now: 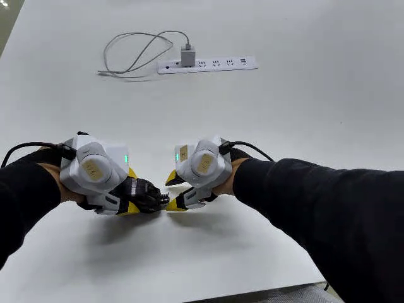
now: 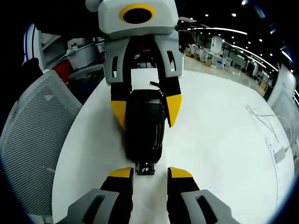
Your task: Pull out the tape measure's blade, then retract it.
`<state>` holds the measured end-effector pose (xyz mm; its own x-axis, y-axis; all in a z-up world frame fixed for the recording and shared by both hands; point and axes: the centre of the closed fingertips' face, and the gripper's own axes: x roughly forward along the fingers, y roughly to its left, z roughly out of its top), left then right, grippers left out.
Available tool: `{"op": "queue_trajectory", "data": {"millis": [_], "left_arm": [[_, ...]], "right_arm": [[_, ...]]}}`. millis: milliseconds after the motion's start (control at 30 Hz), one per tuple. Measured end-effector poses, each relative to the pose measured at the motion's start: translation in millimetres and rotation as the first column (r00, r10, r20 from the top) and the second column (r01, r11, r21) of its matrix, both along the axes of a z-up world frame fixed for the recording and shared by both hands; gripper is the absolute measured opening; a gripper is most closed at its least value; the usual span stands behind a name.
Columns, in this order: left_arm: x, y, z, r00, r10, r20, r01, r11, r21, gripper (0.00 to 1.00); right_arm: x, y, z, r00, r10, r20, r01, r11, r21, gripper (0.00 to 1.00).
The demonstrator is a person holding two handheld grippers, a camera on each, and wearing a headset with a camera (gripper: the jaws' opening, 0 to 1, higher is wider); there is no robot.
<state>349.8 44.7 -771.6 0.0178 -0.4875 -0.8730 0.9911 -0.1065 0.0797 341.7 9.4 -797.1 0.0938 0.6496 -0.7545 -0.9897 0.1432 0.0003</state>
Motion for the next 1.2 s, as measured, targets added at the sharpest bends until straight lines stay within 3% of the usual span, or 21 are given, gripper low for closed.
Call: {"op": "queue_trajectory", "data": {"millis": [333, 533, 667, 967, 1200], "left_arm": [[-0.2, -0.2, -0.4, 1.0, 0.012, -0.012, -0.012, 1.0, -0.002, 0.31], [-0.8, -0.2, -0.1, 1.0, 0.008, -0.008, -0.008, 1.0, -0.006, 0.31], [-0.3, -0.3, 0.1, 1.0, 0.016, -0.009, -0.016, 1.0, -0.016, 0.31], [0.2, 0.5, -0.3, 1.0, 0.009, 0.003, -0.008, 1.0, -0.02, 0.31], [-0.2, 0.0, 0.3, 1.0, 0.005, 0.0, -0.005, 0.999, -0.031, 0.31]], "right_arm": [[-7.8, 4.0, -6.7, 0.999, 0.053, -0.009, -0.053, 0.998, -0.02, 0.12], [-6.9, 8.9, -9.7, 0.998, 0.061, 0.001, -0.061, 0.998, -0.023, 0.12], [-5.8, 7.4, -9.1, 0.998, 0.05, -0.023, -0.05, 0.999, 0.003, 0.1], [-5.3, 7.2, -8.6, 0.999, 0.042, 0.004, -0.042, 0.999, 0.019, 0.08], [-5.8, 4.5, -8.7, 1.0, 0.02, -0.009, -0.02, 1.0, 0.02, 0.08]]}}
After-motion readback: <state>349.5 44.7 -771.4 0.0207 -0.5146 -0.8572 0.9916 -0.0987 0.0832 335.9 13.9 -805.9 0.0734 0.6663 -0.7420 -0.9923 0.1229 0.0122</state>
